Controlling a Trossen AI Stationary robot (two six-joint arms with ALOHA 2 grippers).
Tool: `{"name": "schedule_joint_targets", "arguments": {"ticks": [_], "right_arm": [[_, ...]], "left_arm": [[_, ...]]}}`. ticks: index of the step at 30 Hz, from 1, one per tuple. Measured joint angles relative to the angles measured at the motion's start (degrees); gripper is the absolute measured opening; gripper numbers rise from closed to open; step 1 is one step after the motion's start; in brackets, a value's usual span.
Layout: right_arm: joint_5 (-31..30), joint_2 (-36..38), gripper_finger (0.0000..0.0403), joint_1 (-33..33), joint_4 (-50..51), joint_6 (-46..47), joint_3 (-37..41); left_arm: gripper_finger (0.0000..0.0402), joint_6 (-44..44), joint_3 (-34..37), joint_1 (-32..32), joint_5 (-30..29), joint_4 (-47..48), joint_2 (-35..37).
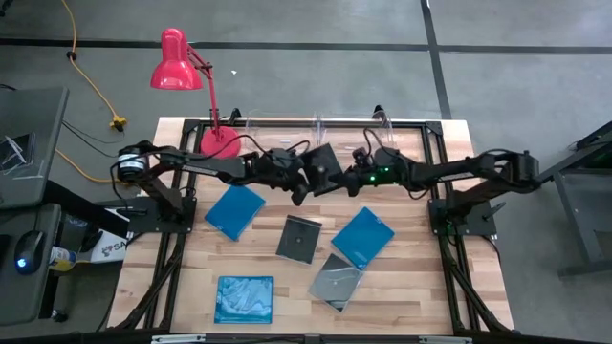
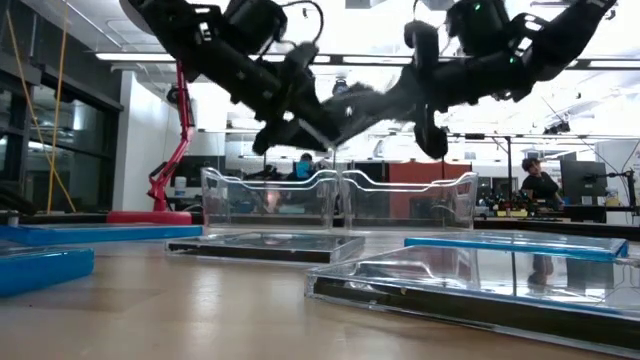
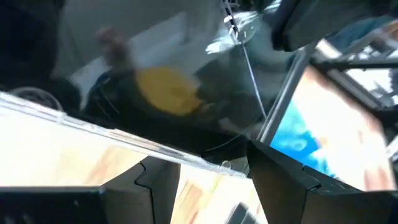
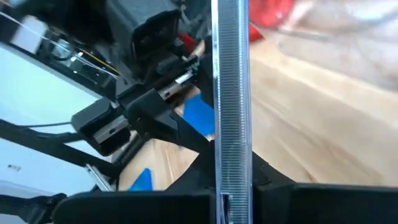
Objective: Pick & place jewel cases by type
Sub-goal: Put the top black cd case into the right transparent bin
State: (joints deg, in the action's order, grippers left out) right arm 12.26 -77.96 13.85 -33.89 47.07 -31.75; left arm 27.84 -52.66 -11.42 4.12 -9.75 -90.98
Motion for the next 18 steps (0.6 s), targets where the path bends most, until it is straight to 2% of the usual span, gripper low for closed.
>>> {"name": "schedule_joint_targets", "arguments": {"ticks": [6,18], "right_arm": [[-0.1,7.0,0.0002,0.0,-1.4,-2.4,-0.2],[-0.7,18.8,0.0,-0.1,-1.4,-8.1,-0.2]], "left_arm": [[0.0182,-3.4,-0.3,-0.2,1.0,-7.0,4.6],[0.0182,-4.0,-0.3,-0.8,3.3,-25.3,6.9]]}}
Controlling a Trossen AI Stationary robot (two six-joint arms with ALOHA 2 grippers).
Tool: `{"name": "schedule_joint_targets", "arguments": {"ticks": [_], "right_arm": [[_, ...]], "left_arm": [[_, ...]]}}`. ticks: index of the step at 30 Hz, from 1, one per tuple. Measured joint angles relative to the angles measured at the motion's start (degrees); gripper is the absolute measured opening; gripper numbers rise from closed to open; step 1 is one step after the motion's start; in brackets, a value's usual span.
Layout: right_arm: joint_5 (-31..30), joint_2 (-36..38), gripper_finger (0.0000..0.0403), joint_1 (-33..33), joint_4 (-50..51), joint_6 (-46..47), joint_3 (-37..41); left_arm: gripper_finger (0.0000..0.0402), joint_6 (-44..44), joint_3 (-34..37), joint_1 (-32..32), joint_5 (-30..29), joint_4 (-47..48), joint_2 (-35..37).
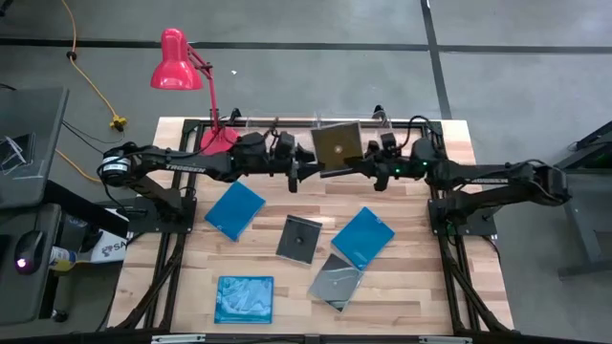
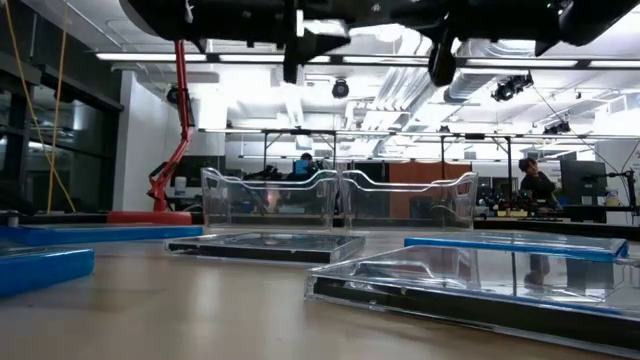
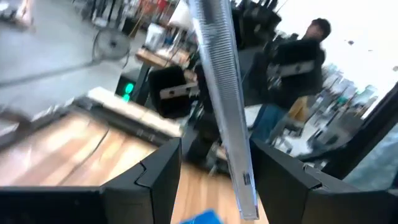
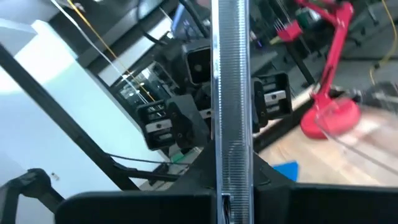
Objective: Pick & place jewel cases by type
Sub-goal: Put the top black cd case into the right transparent bin
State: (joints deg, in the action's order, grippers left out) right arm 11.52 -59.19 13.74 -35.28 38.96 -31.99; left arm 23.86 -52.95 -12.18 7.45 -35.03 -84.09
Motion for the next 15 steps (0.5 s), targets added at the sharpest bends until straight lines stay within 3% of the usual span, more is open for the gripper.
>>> {"name": "schedule_joint_targets", "arguments": {"ticks": [7,15], "right_arm": [[0.0,4.6,0.0,0.0,0.4,-3.1,0.0],[-0.3,7.7,0.0,0.0,0.8,-5.9,-1.0]], "left_arm": [[0.0182,0.6,0.0,-1.5,2.1,-12.1,0.0],[0.0182,3.6,0.0,-4.1,9.0,-33.8,0.1]]}}
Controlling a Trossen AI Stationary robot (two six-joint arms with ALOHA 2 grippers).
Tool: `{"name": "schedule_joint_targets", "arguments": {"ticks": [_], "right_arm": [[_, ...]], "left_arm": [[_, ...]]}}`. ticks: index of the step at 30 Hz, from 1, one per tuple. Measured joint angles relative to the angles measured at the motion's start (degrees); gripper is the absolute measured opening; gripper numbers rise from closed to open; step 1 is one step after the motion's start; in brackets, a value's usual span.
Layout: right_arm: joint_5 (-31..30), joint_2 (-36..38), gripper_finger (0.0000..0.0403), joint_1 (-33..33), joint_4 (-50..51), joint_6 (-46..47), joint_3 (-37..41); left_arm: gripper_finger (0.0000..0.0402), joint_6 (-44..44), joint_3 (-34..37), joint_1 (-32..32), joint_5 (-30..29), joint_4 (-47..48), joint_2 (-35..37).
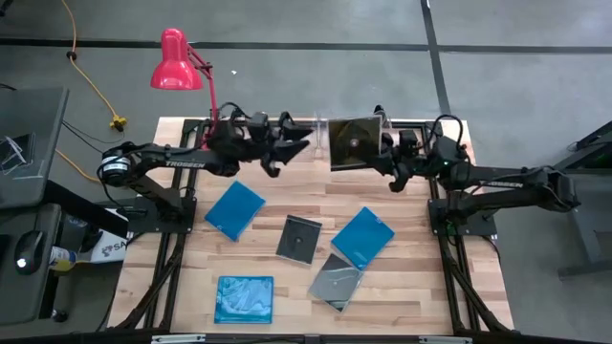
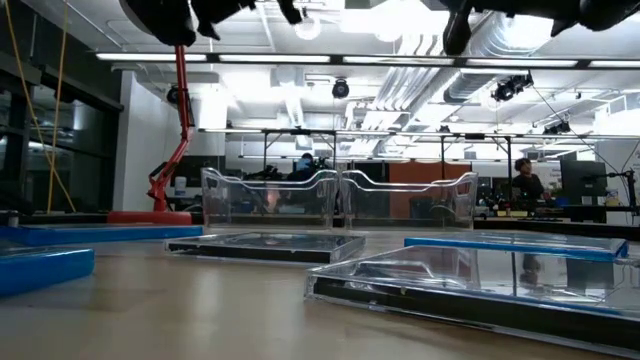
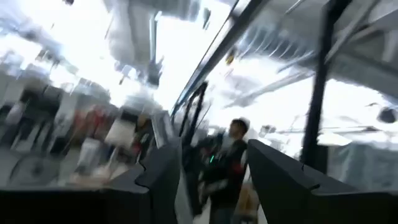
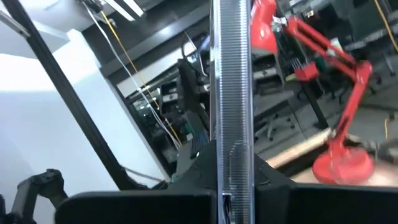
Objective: Pick & place jewel cases by type
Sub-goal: Put the top black cd case into the right transparent bin
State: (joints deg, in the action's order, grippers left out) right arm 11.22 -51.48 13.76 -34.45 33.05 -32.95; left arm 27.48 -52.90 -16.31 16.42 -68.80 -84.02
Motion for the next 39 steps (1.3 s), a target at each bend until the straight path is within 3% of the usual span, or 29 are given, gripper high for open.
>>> {"name": "schedule_joint_targets", "arguments": {"ticks": [5,13,22,29,39], "right_arm": [[0.1,0.1,0.0,0.0,3.4,-4.6,-5.7],[-1.1,0.1,0.0,0.0,23.2,-14.9,-21.6],[-2.4,-0.2,0.0,0.0,31.6,-22.1,-35.5],[-1.1,-3.3,0.0,0.0,31.5,-26.3,-43.8],[5.8,-16.7,0.0,0.0,31.7,-28.3,-57.7]], "left_arm": [[0.0182,0.2,0.0,-4.2,6.0,-2.2,2.3],[0.0182,0.9,0.0,-10.7,14.5,2.6,7.3],[0.0182,-6.0,0.0,-12.2,19.3,16.7,15.2],[0.0182,-13.3,0.0,-12.2,18.2,27.9,24.5],[0.0182,-24.6,0.1,-12.2,8.7,50.7,40.2]]}}
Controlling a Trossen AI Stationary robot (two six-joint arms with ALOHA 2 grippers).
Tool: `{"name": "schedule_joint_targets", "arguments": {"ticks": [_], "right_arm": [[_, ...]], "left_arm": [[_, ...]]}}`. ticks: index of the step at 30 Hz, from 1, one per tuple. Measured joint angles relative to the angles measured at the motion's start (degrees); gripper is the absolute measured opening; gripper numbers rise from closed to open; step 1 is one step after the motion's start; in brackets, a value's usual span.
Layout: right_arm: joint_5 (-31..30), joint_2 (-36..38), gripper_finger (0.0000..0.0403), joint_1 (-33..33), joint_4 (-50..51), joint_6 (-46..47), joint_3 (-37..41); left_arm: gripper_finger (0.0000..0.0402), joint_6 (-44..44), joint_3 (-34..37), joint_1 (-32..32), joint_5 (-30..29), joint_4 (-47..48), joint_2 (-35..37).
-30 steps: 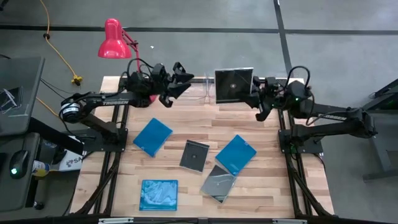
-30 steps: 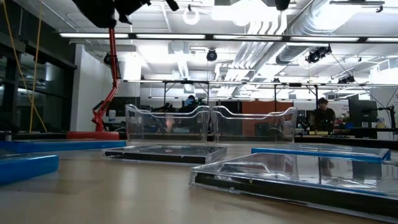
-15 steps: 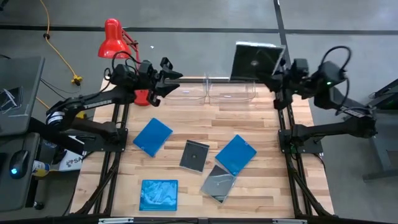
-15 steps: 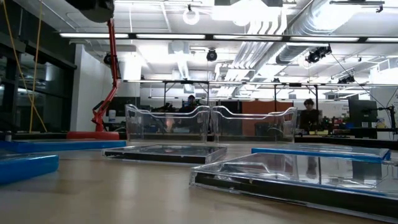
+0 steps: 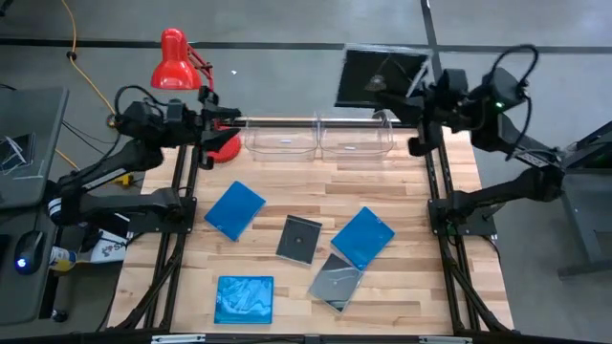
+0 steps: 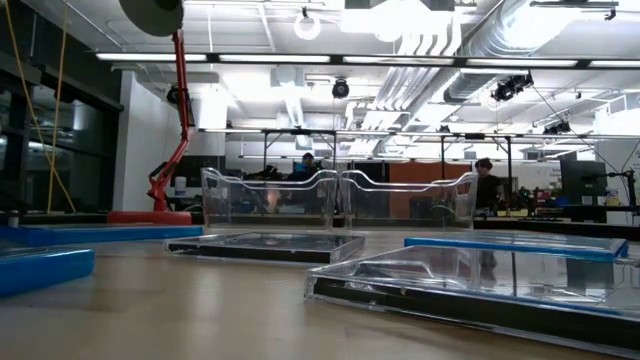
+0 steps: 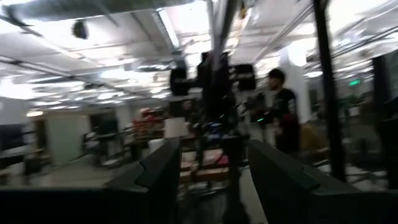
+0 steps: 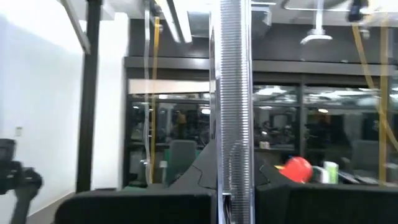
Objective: Pick & place jewel cases by type
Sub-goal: Put the top black cd case into the right transparent bin
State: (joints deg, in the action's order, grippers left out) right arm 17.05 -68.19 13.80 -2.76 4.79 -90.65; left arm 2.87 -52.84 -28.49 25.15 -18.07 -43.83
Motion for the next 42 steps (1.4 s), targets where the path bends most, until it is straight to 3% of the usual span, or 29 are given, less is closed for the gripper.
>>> {"name": "schedule_joint_targets", "arguments": {"ticks": [11,15,20,27,31,42], "right_arm": [[12.8,-14.1,0.0,0.0,3.1,-1.5,-18.5],[25.4,-17.2,0.0,0.3,3.4,-1.9,-22.3],[46.3,-19.0,0.0,0.3,1.3,0.4,-23.8],[66.7,-19.9,0.0,-2.1,1.2,1.4,-23.8],[69.8,-20.0,0.0,-4.3,1.2,1.3,-23.7],[69.7,-20.0,0.0,-5.7,3.5,6.5,-21.2]], "left_arm": [[0.0182,-7.6,0.0,0.0,-10.6,12.8,13.9],[0.0182,-7.6,0.0,0.0,-11.1,16.3,17.3],[0.0182,-7.6,0.0,0.0,-11.0,18.8,18.8],[0.0182,-7.6,0.0,0.0,-10.8,22.0,18.4],[0.0182,-7.5,0.0,0.0,-10.8,22.3,17.8],[0.0182,-7.3,0.0,0.0,-10.8,22.1,17.7]]}}
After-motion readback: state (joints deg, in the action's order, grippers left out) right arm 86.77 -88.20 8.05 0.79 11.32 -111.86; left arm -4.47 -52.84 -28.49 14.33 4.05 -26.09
